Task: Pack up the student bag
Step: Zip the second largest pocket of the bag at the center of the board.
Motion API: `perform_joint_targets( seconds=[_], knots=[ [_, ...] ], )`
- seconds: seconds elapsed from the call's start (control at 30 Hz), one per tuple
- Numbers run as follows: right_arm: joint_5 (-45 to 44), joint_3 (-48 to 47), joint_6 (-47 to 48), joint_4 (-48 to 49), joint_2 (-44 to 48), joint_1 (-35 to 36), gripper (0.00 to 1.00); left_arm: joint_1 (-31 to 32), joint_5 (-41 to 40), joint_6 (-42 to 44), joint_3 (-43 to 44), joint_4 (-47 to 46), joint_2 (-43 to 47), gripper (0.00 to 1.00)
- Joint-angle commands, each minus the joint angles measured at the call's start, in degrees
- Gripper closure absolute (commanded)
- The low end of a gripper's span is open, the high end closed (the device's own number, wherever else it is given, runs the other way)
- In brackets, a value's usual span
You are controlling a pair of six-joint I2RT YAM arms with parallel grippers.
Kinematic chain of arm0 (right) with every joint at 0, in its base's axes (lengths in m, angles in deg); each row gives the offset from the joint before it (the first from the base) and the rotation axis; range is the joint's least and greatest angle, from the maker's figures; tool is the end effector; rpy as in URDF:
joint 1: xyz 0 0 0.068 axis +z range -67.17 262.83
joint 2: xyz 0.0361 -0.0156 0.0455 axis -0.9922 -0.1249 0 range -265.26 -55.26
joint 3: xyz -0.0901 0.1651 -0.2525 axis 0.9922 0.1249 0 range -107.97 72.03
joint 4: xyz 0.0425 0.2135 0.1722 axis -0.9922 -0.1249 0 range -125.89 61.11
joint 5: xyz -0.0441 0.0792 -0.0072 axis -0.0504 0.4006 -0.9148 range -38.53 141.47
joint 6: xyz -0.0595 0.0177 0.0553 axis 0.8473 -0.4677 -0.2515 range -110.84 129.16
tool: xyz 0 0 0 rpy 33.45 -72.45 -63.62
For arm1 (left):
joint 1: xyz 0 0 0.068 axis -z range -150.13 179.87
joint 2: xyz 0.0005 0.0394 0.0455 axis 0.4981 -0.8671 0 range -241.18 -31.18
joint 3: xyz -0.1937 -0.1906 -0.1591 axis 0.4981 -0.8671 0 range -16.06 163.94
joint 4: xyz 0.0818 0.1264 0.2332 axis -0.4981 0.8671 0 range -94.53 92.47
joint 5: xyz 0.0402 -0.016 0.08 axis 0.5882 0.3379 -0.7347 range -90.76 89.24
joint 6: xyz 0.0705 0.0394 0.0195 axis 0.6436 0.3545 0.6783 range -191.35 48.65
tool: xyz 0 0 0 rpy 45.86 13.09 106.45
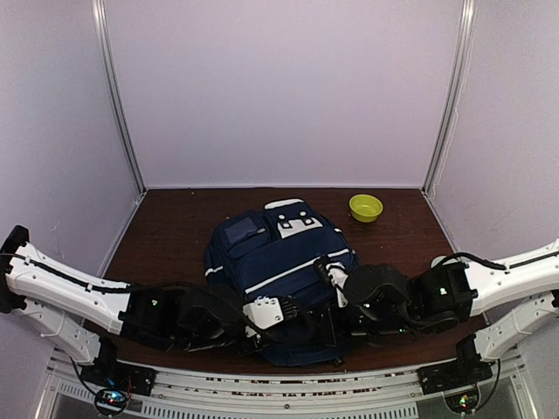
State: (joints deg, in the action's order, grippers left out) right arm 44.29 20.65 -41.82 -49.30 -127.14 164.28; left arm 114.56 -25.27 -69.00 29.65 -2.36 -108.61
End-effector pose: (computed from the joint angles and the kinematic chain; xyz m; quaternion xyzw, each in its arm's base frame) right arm 0.0537 0.2966 0.2743 -0.2135 0.8827 0.3565 0.2193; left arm 0.0601 -0.3198 0.2487 0.5214 0.6941 -0.1615 0.4693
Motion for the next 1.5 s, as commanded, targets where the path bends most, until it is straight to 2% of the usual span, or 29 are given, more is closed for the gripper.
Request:
perform_joint_targets(
  seconds=[0.0,0.17,0.43,0.6,0.7,0.77,0.83,0.9,0.97,1.07,1.17,1.27,1.37,1.4,1.43,1.47],
  knots=[
    [0.25,-1.59,1.59,-5.04,3.81,-0.50,1.00,-0.93,-8.05,-0.42,-1.04,-1.41,4.01,1.00],
    [-0.24,1.53,2.55,-11.62,7.88,-2.55,1.00,-1.70,-11.37,-2.46,-4.57,1.21,9.34,1.00],
    [0.15,7.54,5.36,-14.83,12.17,-10.50,1.00,-3.98,-15.19,-7.92,-8.39,8.45,18.41,1.00],
    [2.06,6.13,8.23,-10.02,11.22,-13.93,1.00,-7.38,-14.23,-12.26,-12.11,13.05,28.71,1.00],
    [7.74,2.64,10.89,-5.17,6.34,-13.93,1.00,-7.39,-11.12,-14.92,-10.64,16.84,33.49,1.00],
    [11.65,-0.55,12.34,-3.35,2.23,-13.94,1.00,-7.26,-6.61,-16.82,-8.22,20.44,34.73,0.86],
    [14.05,-4.25,13.85,-2.97,-1.49,-13.74,1.00,-6.60,-2.19,-17.94,-5.90,21.91,34.73,0.60],
    [15.48,-7.66,15.42,-3.10,-4.52,-13.40,1.00,-4.49,-0.92,-18.64,-3.24,23.66,33.29,0.42],
    [16.73,-10.25,16.48,-2.96,-6.63,-13.13,1.00,-2.27,-0.46,-18.53,-0.32,24.15,30.05,0.29],
    [18.35,-12.76,17.44,-2.72,-8.42,-13.15,1.00,-0.89,1.52,-17.26,3.69,23.35,22.36,0.22],
    [18.48,-13.46,18.04,-3.08,-8.52,-13.10,1.00,-0.77,2.05,-15.20,6.70,21.55,12.93,0.21],
    [18.10,-12.48,17.98,-3.24,-6.85,-13.13,1.00,-0.83,1.41,-13.28,8.55,18.59,7.08,0.18],
    [17.21,-10.79,17.51,-3.00,-4.46,-13.15,1.00,-0.76,-3.10,-12.57,9.71,16.97,2.92,0.17],
    [16.90,-10.24,17.38,-2.86,-3.69,-13.08,1.00,-0.81,-6.01,-12.79,10.00,16.85,1.80,0.20],
    [16.48,-9.64,17.40,-2.94,-2.95,-13.09,1.00,-0.80,-8.44,-13.01,10.20,16.52,0.94,0.30],
    [15.81,-8.92,17.32,-3.05,-2.20,-13.11,1.00,-0.78,-9.49,-12.57,10.19,15.92,0.20,0.45]
  ],
)
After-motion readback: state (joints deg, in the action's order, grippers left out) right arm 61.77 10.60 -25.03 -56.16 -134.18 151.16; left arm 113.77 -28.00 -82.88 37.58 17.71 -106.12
